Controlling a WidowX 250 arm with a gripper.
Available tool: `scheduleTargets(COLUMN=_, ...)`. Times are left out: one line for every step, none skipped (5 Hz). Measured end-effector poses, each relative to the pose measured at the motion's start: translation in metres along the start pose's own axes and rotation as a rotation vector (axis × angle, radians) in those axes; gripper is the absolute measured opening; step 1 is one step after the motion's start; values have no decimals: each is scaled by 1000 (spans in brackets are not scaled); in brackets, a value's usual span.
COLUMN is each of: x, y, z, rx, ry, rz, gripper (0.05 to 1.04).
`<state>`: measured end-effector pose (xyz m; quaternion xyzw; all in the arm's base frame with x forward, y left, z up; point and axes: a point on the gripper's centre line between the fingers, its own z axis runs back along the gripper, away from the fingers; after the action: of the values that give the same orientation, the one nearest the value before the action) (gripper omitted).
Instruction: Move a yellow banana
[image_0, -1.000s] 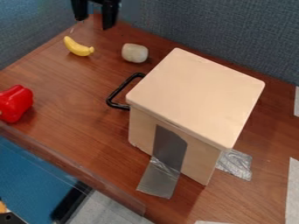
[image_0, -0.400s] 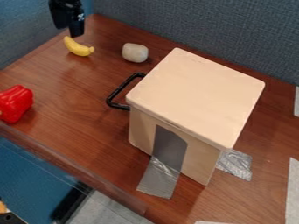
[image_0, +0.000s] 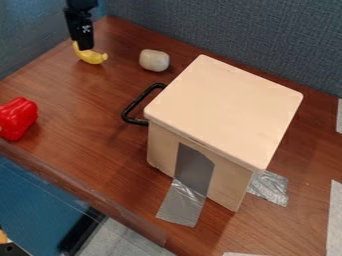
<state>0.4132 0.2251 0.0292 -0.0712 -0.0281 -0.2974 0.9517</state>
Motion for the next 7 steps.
scheduleTargets(x=16, y=-2, z=-11, rx=-3, ry=30, rz=-32, gripper=1001)
scheduleTargets(x=18, y=-4, z=-16, rx=-2, ry=53, rz=-41, gripper=1001)
scheduleTargets(x=8, y=-12, z=-30, rx=-36, ry=94, rz=-26, gripper=1001)
scheduleTargets(x=-1, y=-19, z=-30, rx=-37, ry=124, rz=-7, gripper=1001)
scheduleTargets(x=-6, y=-23, z=-29, rx=-40, ry=133, rz=12, gripper=964)
scheduleTargets(x=-13, y=-20, z=-30, rx=-43, ry=132, rz=50, gripper=786)
scheduleTargets(x=-18, y=-20, z=-29, rx=-31, ry=123, rz=102, gripper=987)
